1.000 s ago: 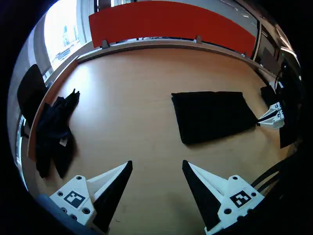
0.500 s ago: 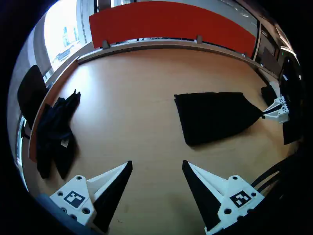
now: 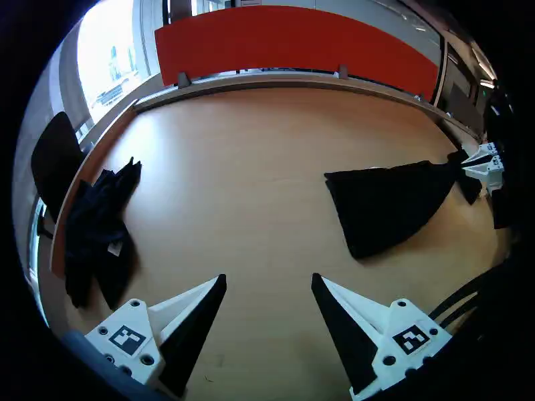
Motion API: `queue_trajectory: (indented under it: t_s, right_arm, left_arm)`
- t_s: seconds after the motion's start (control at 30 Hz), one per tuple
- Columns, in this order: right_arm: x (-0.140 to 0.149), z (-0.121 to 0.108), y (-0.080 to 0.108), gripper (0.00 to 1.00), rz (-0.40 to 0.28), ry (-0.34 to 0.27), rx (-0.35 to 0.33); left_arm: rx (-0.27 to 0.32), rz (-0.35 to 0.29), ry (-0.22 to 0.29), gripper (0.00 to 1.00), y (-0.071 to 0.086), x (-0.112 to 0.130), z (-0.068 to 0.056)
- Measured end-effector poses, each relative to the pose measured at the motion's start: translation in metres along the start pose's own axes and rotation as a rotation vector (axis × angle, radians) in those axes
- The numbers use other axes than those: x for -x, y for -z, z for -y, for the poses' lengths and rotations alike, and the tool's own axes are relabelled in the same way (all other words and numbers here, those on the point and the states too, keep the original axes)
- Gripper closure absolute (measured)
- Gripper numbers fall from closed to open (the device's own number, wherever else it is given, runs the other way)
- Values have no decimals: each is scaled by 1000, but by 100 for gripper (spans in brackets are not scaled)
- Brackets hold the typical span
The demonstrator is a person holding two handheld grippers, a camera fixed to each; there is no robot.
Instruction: Fold towel
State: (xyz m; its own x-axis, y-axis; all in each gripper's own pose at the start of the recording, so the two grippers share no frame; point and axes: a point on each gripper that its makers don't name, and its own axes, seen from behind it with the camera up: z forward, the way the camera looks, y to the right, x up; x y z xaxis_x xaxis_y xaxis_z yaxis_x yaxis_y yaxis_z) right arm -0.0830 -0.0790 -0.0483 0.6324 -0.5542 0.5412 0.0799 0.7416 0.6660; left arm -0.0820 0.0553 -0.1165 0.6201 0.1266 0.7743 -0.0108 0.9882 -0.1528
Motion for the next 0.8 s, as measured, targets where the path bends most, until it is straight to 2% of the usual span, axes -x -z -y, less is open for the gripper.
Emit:
queue_trajectory:
  t_s: [0.47,0.8]
  right_arm:
    - [-33,-25,31,95,-63,51,59]
    - [-35,-38,46,95,-71,64,89]
  left_arm:
    - [-2,-12,-2,6,2,-6,-4]
    - [-5,-13,-4,6,2,-7,-4]
